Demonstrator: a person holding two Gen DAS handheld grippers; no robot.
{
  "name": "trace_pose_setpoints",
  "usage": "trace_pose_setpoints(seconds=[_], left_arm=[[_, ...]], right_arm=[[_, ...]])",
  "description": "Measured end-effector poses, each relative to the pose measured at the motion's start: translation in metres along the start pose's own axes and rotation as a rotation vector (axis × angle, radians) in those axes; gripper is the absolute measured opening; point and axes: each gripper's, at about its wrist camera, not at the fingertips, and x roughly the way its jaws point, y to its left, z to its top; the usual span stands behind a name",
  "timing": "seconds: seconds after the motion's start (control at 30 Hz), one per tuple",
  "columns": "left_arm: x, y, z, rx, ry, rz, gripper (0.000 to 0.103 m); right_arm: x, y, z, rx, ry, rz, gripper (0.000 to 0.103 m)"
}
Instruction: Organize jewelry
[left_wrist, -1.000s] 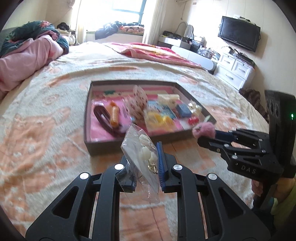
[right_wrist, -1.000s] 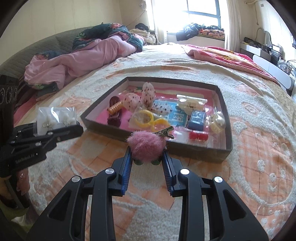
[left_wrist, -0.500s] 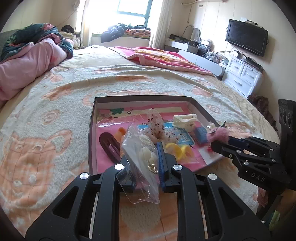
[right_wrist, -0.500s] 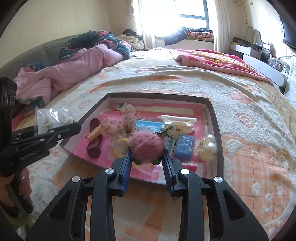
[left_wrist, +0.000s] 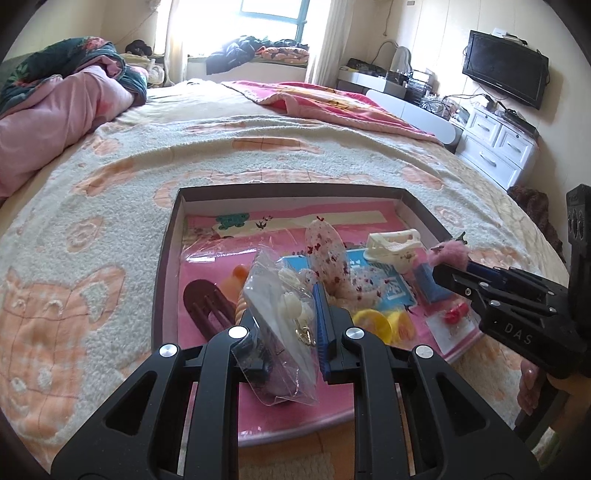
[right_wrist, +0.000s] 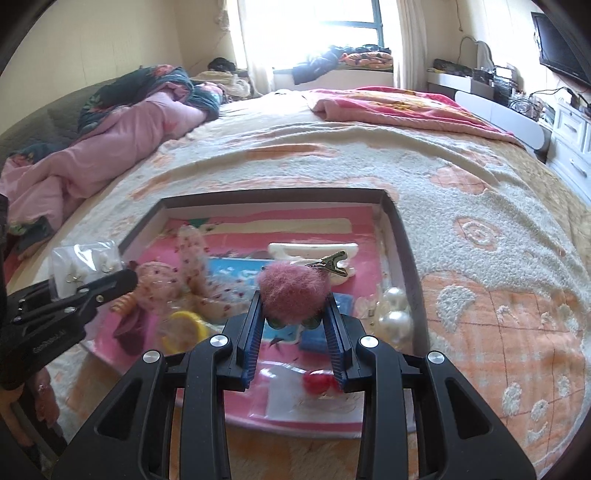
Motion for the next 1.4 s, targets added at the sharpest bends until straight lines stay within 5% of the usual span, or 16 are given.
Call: trace_pose_setpoints(seconds=[0.73, 1.4], left_arm=[[0.022, 0.003, -0.001, -0.018, 0.037, 0.033, 0.014], [-0.012, -0.002, -0.005, -0.017, -0.011, 0.054, 0.058]], right_arm=[[0.012, -0.004, -0.004, 0.054, -0.006, -0.055, 0.034], [-0.035, -0.005, -0.019, 0.123, -0.072, -0.06, 0.071]])
